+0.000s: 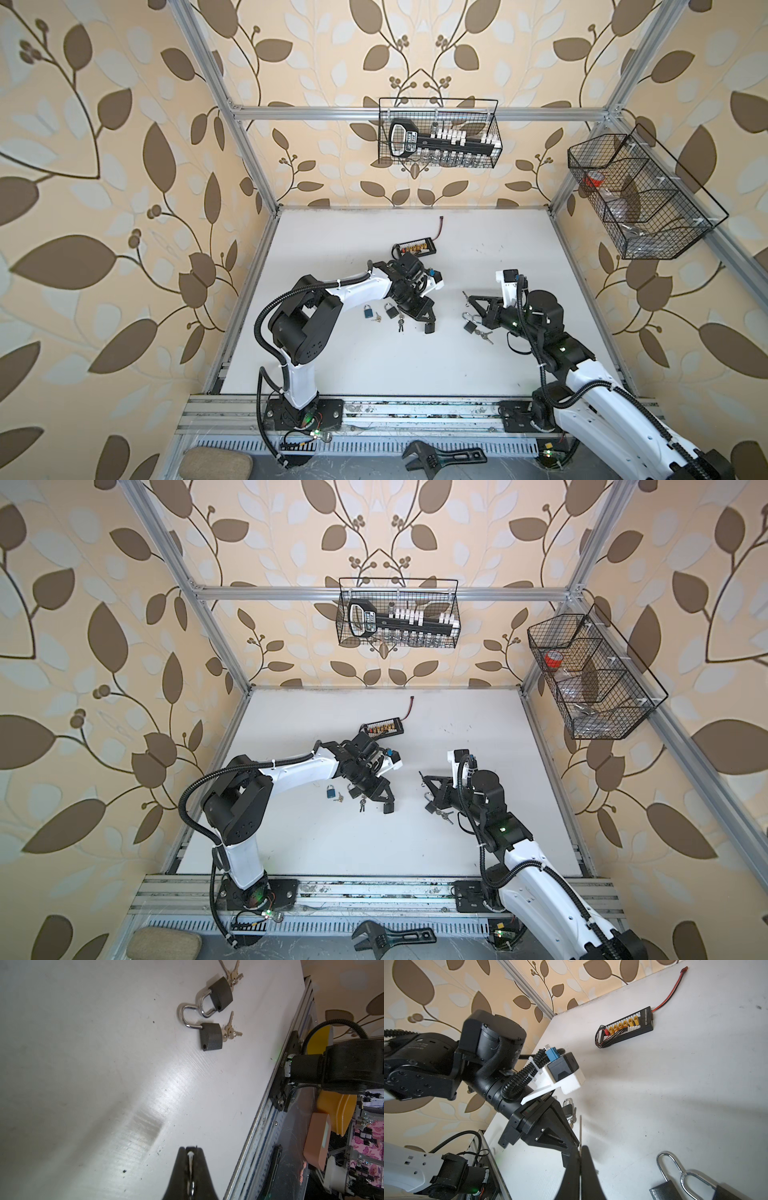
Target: Lock with the key
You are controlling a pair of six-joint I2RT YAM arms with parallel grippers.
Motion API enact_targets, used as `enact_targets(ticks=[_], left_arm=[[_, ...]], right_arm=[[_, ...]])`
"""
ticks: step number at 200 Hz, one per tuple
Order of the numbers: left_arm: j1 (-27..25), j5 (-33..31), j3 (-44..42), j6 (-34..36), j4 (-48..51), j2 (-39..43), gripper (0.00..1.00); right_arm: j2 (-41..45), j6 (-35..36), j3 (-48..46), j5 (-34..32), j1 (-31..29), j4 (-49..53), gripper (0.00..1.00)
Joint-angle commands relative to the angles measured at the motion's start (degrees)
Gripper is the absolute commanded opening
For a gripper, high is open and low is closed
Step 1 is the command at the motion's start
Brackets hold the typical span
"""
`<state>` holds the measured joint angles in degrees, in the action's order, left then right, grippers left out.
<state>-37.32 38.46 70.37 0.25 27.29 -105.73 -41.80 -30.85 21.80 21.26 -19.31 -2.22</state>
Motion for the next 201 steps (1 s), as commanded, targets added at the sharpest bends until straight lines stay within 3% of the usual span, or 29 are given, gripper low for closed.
enact_targets(ticks=[1,136,201], left_arm=[[2.83,0.91,1.87,2.95,0.75,0.97,0.0],[5.36,-2.73,3.95,2.28,-2.26,-3.58,0.0],[5.52,-2.16,3.61,2.54,-3.43,-5.62,0.05]], right_arm=[[0.99,0.5,-0.42,0.74,0.22,1.23,0.0],[2.47,1.19,-0.27,1.16,0.16,3.06,0.0],[1.44,1.32,-0.09,1.93,0.18,2.66,0.0]])
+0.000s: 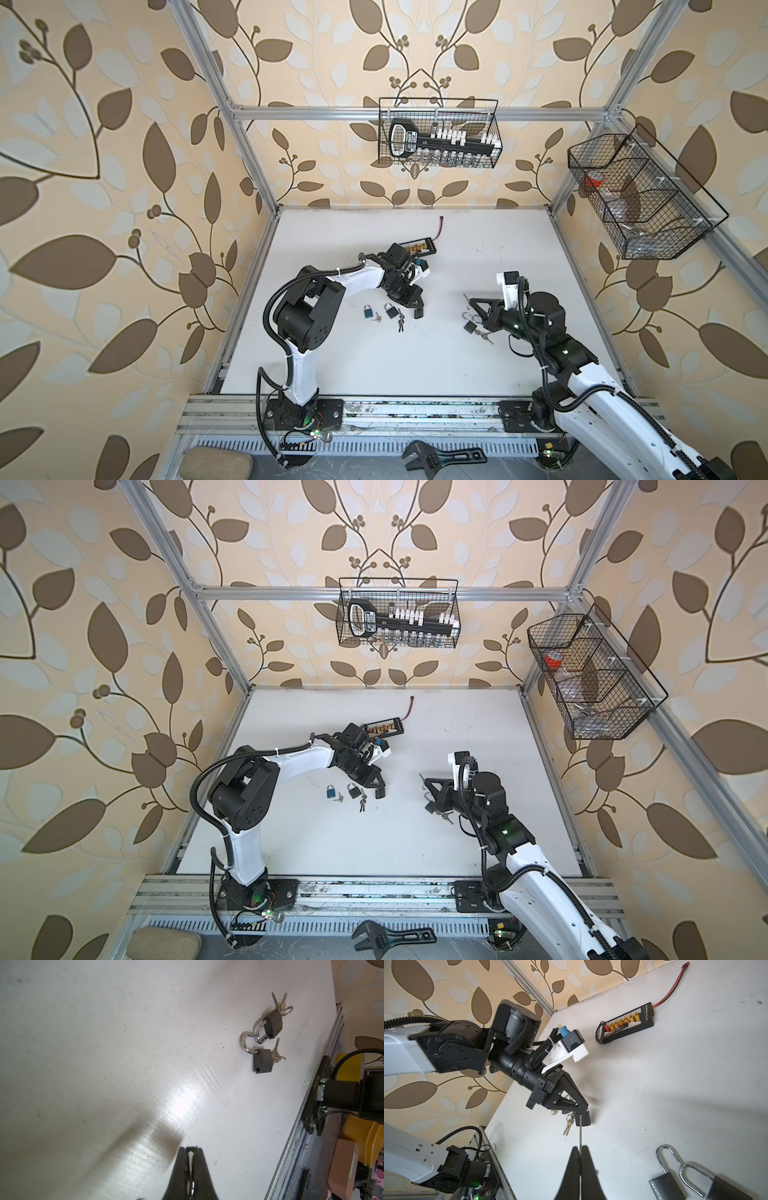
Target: Lock with the key
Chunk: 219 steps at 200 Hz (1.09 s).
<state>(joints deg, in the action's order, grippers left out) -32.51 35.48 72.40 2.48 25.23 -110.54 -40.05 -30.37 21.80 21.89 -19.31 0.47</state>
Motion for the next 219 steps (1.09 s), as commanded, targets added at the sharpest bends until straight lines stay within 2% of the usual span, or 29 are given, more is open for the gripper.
enact_targets(ticks=[1,63,149,171,186,203,219], left_arm=[[0.7,0.81,1.59,0.32,-1.39,-0.81,0.05],[1.59,1.43,1.83,0.84,-2.55,-2.56,0.08],[2.55,0.73,1.66,0.99,-3.5,-2.87,0.34],[2.59,-0.78,-0.06,-0.31,-5.78,0.98,0.44],[2.55,-1.54,-0.84,-1.36,-6.74,4.31,0.49],[2.6,-2.51,-2.15,-2.75,-8.31,8.52,0.51],[2.6,-2.5,-4.39,-4.49,-10.83,12.99,0.52]], right_arm=[[-0.34,0.84,-0.05,1.26,0.17,-0.03,0.0],[-0.74,1.01,0.44,1.56,0.18,-0.17,0.0],[-3.49,-0.2,-0.74,2.02,0.2,-3.11,0.0],[-5.17,0.65,-0.21,4.58,-0.11,-3.77,0.0],[-5.97,1.1,-0.01,3.74,-1.61,-3.6,0.0],[-7.08,1.28,0.38,0.43,-5.04,-3.46,0.0],[-8.19,0.61,0.98,-5.73,-10.49,-3.33,0.0]])
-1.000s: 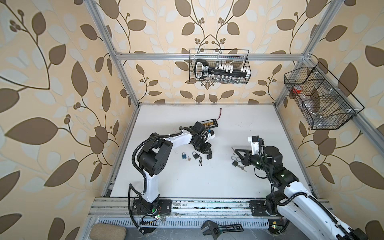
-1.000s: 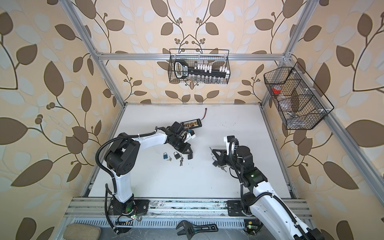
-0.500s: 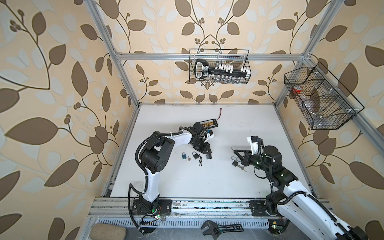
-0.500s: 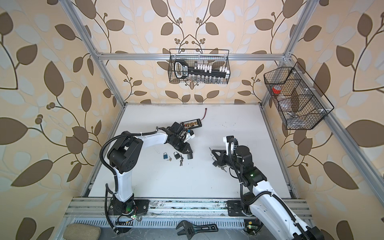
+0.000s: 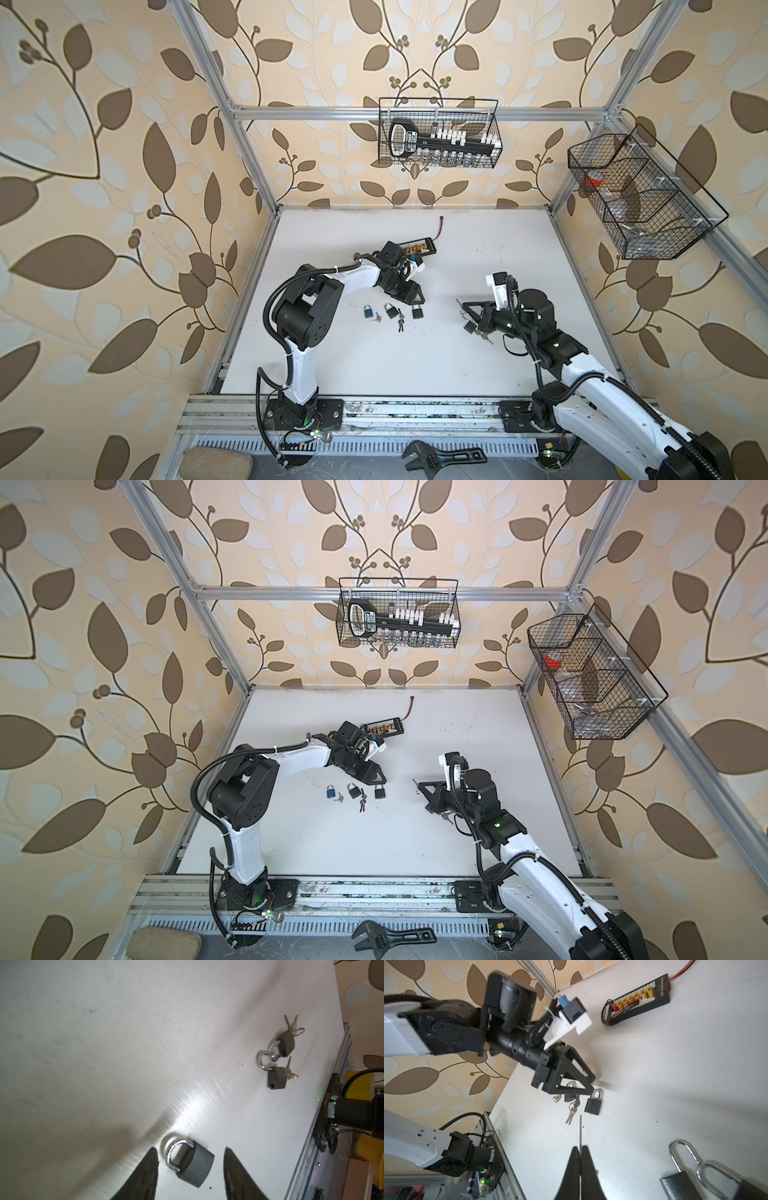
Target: Lock with the key
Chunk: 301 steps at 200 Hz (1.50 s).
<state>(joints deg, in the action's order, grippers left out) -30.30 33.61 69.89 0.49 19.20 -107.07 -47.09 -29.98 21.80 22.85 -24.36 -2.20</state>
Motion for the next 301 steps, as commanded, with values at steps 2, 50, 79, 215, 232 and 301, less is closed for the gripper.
enact_targets(ticks=[2,50,79,215,232,301], left_arm=[[0.37,-0.57,-2.24,-2.86,-5.14,10.1,0.52],[0.34,-0.95,-11.5,-10.26,-13.2,23.55,0.56],[0.37,-2.42,-16.7,-13.31,-14.58,30.91,0.59],[0.39,-7.93,-24.03,-16.11,-10.09,42.5,0.66],[0.38,-8.26,-23.66,-15.74,-8.74,43.06,0.66],[0.34,-7.87,-26.4,-18.0,-9.08,45.97,0.66]], right_arm=[[-1.22,0.04,0.97,-7.6,-6.14,-0.8,0.0],[-5.15,-6.61,-0.01,-26.88,-25.14,-7.89,0.0],[-9.79,-11.16,-0.38,-32.91,-30.31,-11.29,0.0],[-31.67,-14.28,5.99,-39.24,-28.0,-15.64,0.0],[-34.55,-13.79,7.66,-38.98,-27.39,-15.45,0.0],[-42.7,-12.64,12.61,-39.19,-26.03,-14.81,0.0]])
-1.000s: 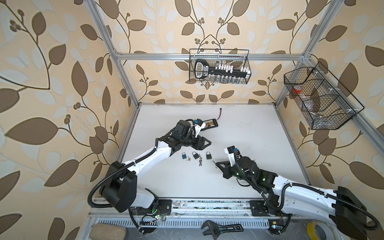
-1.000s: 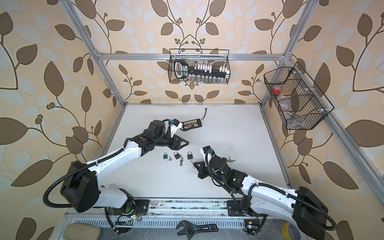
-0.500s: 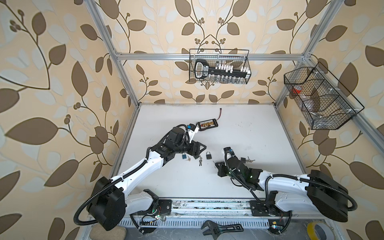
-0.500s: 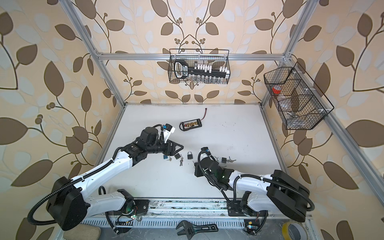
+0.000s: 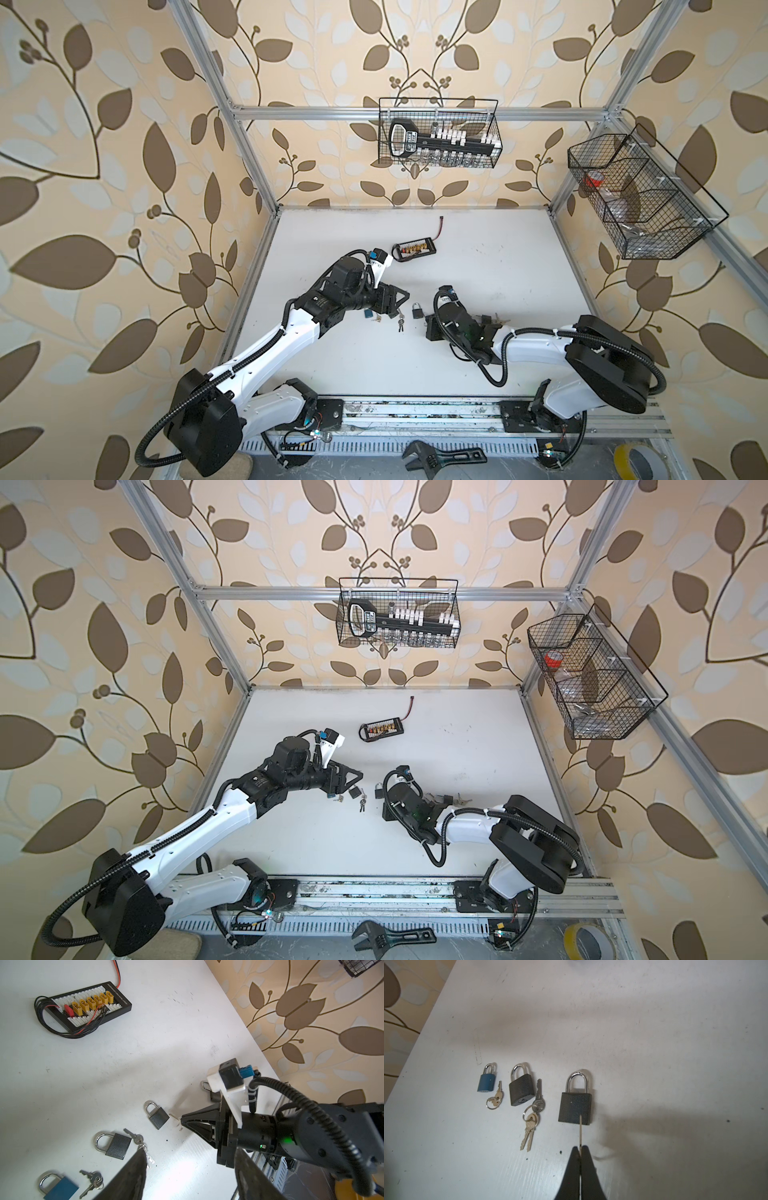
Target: Lock with the key
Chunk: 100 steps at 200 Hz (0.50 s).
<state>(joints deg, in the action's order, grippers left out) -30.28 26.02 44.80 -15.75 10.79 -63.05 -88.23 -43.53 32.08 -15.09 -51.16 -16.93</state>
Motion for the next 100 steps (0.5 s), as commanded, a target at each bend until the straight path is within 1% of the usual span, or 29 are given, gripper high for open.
enact_targets(ticks=[1,40,83,100], left_arm=[[0.36,-0.28,-1.3,-1.8,-0.67,1.96,0.66],[0.31,-0.3,-3.24,-3.06,-0.82,3.65,0.67],[0.32,-0.95,-4.14,-3.45,-0.15,5.62,0.67],[0.31,-0.42,-4.78,-4.34,-0.59,6.0,0.67]], right_arm=[[-1.58,0.95,2.44,-1.29,0.78,-0.06,0.0],[-4.57,2.48,5.64,-1.21,1.52,1.67,0.0],[-6.5,1.53,7.12,-2.02,1.68,4.14,0.0],[-6.21,1.34,6.86,-2.71,1.69,4.67,0.02]])
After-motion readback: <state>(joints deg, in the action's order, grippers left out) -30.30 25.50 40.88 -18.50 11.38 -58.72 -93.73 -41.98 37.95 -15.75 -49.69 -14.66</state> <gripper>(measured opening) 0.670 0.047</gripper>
